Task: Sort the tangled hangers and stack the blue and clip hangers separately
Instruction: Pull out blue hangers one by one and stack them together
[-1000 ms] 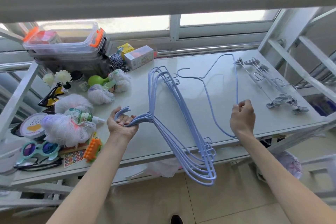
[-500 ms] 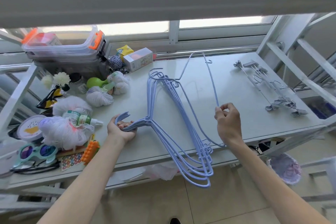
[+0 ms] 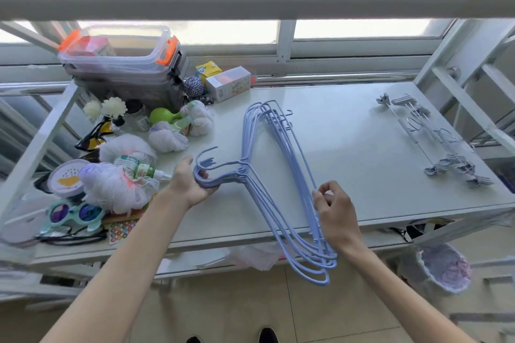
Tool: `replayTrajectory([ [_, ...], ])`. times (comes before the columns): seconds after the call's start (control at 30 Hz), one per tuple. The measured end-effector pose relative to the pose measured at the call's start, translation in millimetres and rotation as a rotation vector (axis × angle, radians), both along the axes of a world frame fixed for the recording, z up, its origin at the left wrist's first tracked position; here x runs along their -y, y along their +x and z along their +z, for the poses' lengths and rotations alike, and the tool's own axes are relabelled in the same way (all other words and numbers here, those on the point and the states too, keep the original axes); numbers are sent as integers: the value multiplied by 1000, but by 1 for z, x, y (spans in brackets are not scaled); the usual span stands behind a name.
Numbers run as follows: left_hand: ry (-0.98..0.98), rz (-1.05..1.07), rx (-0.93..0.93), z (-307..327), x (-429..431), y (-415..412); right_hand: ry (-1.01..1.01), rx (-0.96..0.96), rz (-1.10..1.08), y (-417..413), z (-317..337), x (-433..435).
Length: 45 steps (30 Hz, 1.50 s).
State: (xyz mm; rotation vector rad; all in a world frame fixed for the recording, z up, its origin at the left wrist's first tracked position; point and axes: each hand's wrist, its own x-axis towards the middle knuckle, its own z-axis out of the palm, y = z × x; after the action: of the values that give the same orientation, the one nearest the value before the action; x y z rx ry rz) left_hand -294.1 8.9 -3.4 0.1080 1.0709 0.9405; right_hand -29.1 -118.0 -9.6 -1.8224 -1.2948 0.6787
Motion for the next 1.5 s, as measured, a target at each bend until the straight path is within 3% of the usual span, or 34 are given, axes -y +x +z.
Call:
replayTrajectory([
  [0.1, 73, -136, -122, 7, 0, 3, 0, -6, -4, 0, -5, 2],
  [0.23, 121, -150, -280, 6, -2, 11, -6, -19, 13, -1, -10, 4],
  [0.37, 76, -232, -677, -11, -7, 10, 17, -49, 17, 3, -10, 3],
  [0.47, 49, -280, -888, -16, -10, 5, 22, -41, 34, 4, -12, 8],
  [0.6, 156, -381, -1119, -16, -9, -1, 20, -36, 20, 5, -16, 15],
  [0.9, 263, -579, -1542, 6, 2, 3, 14, 287, -47, 7, -14, 18],
  [1.2, 446, -610, -1715, 8, -2, 10, -250, 371, 11, -2, -9, 2],
  [1.5, 468, -631, -1764, 17, -11, 11, -348, 424, -57, -12, -6, -11],
])
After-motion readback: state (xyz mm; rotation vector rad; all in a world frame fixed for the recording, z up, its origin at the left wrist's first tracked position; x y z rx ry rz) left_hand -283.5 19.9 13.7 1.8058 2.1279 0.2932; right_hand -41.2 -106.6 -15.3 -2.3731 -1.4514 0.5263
